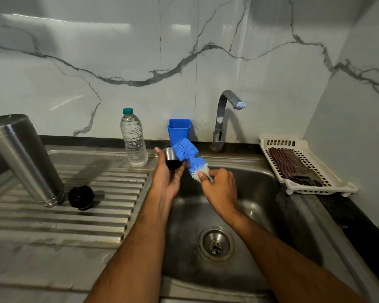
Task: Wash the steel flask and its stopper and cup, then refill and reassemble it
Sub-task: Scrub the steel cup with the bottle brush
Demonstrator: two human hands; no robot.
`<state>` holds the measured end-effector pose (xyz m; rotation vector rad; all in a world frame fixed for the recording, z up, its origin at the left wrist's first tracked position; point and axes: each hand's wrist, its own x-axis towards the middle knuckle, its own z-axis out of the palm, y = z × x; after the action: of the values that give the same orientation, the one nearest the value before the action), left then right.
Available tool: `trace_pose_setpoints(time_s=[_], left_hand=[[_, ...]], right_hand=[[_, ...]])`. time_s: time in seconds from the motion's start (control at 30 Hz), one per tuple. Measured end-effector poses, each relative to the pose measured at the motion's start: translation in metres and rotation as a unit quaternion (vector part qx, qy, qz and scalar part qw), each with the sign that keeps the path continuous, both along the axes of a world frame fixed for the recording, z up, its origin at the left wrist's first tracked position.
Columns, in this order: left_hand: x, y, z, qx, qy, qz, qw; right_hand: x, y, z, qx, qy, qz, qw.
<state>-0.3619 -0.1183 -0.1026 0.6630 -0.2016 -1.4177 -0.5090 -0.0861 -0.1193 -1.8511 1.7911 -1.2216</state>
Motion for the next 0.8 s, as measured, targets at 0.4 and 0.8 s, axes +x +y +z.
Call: trace_pose_setpoints(time_s=[0.4, 0.8], left_hand=[[0.002, 0.0, 0.004, -0.038, 0.018, -0.045, 0.998], [0.016, -0.001, 0.0, -0.021, -0.129, -0.101, 0.986]], right_hand=[[-0.004, -0.003, 0.0, 0.005, -0.081, 0.007, 0.997], [-0.027, -0.011, 0.017, -0.022, -0.017, 0.009, 1.0]])
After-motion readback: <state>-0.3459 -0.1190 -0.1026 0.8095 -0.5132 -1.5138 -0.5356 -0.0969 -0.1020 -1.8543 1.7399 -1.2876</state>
